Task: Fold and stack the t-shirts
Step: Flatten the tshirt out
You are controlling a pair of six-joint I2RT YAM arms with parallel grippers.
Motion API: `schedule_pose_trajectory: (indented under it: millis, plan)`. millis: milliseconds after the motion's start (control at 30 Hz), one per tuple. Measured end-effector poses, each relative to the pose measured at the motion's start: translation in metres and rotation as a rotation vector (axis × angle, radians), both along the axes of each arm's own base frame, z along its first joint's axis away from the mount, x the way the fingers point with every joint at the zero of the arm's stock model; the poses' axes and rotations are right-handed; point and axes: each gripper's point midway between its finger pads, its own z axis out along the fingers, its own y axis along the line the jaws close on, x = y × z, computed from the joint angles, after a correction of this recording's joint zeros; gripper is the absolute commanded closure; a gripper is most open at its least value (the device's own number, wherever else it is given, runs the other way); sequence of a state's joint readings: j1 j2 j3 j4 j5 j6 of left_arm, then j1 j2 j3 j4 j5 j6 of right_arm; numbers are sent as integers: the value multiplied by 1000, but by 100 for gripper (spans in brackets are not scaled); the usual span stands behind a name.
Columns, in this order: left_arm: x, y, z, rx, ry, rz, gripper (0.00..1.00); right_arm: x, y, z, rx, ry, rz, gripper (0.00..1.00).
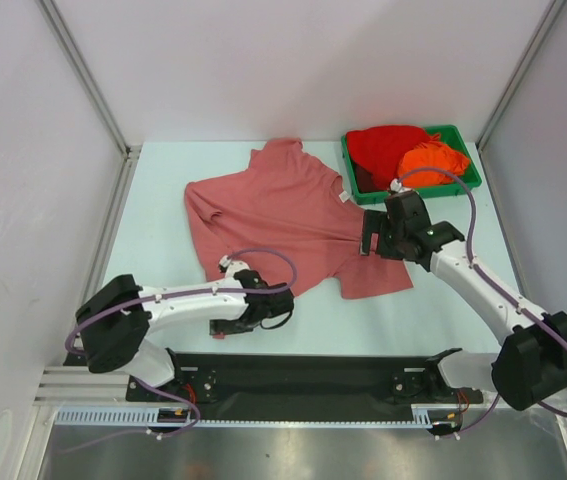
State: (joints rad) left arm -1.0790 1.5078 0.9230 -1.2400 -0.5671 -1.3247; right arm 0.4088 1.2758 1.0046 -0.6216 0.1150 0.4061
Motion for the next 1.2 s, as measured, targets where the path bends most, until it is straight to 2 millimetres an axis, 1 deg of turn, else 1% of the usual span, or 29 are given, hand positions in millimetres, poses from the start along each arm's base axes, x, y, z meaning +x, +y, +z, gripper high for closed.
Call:
schedule_pose_trajectory:
  millis: [100, 233, 300, 433, 600, 733, 767, 833, 867, 900, 933, 1033, 1133, 1200]
  plan:
    - [-9, 4, -7, 11, 22, -5, 46, -7, -2, 0, 4, 13, 3, 4]
    - [-19, 14, -20, 26, 53, 5, 51, -12, -1, 5, 24, 9, 11, 4]
    - [-22, 16, -24, 30, 62, 6, 51, -14, 0, 8, 38, 3, 16, 4]
    - [-18, 9, -28, 8, 55, -4, 52, -18, 1, 11, 53, 0, 19, 4]
    - [-16, 4, -33, 4, 61, -15, 57, -21, 0, 6, 49, 10, 19, 4]
    - [-15, 1, -34, -9, 57, -16, 67, -25, -2, 0, 42, 26, 18, 5]
    - [-15, 0, -35, -11, 57, -16, 75, -26, -2, 0, 41, 29, 18, 6]
    - [-15, 0, -34, -10, 58, -20, 83, -26, -2, 0, 40, 30, 19, 7]
    - [-15, 0, -34, -9, 61, -22, 93, -26, -2, -1, 40, 31, 18, 9]
    - [-15, 0, -35, -10, 59, -21, 100, -26, -3, -1, 39, 32, 17, 11]
    - [-15, 1, -34, -8, 61, -24, 100, -27, -4, -1, 36, 36, 15, 12]
    - [-13, 0, -29, -5, 58, -29, 100, -27, -12, -3, 34, 52, -17, 15]
    - [-5, -4, -15, -26, 29, -31, 100, -23, -32, -5, 51, 70, -103, 21]
    - [5, -8, -1, -64, -7, -26, 100, -20, -49, -6, 69, 85, -174, 21]
